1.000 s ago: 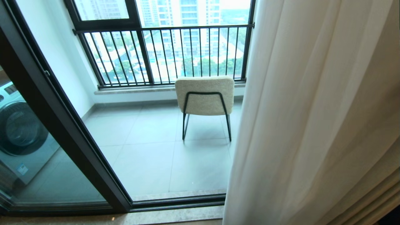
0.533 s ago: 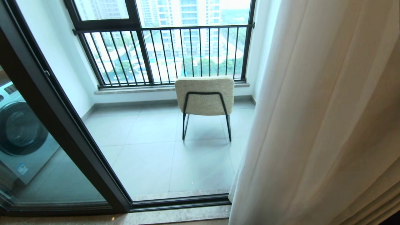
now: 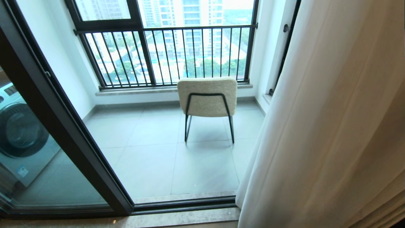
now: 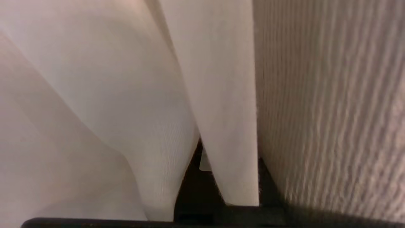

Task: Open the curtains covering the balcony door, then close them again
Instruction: Pull the inner curtains open on both sides

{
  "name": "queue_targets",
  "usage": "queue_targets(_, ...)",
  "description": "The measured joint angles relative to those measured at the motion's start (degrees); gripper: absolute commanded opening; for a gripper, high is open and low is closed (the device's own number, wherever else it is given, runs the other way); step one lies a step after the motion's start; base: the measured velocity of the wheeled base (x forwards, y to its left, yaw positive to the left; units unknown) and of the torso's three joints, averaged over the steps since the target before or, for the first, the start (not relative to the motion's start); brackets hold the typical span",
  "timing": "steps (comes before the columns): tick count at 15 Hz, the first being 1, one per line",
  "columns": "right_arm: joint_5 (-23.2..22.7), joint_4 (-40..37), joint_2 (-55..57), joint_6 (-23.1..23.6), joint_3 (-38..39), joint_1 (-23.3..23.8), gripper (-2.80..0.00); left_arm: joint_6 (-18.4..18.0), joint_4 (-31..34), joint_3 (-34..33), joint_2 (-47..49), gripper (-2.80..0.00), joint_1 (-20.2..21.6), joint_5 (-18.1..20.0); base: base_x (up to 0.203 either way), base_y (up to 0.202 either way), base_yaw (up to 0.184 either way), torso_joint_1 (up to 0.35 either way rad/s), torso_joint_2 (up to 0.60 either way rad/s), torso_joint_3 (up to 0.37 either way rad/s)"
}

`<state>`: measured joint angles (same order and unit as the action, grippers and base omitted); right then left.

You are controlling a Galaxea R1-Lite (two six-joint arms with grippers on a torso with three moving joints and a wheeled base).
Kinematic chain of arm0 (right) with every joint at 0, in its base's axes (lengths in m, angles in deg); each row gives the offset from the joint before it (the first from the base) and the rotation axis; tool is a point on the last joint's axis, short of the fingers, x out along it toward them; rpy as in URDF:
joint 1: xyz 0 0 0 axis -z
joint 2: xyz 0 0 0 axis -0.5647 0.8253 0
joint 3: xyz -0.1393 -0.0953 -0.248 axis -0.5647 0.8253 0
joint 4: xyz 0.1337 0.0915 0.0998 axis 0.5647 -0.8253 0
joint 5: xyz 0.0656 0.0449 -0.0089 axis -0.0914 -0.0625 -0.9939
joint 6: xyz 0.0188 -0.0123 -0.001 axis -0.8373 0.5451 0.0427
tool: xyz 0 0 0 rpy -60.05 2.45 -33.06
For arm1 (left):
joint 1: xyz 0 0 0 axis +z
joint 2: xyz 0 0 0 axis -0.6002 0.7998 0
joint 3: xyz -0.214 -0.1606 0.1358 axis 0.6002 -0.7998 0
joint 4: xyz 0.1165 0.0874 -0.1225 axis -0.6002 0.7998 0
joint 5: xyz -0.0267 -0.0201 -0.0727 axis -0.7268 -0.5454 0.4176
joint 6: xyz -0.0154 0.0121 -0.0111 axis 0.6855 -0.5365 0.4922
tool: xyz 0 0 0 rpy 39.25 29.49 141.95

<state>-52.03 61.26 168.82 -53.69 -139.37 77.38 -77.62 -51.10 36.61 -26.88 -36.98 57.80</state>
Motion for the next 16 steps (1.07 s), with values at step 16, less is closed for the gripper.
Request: queue_targets(16,0.00,0.81,3.03,0.54,-1.76,1.44,-2.80,0.02,0.01,0.00,0.00,-2.80,0.00,0.00,0.000,0.000,0.000,0.000,0.00,0.000)
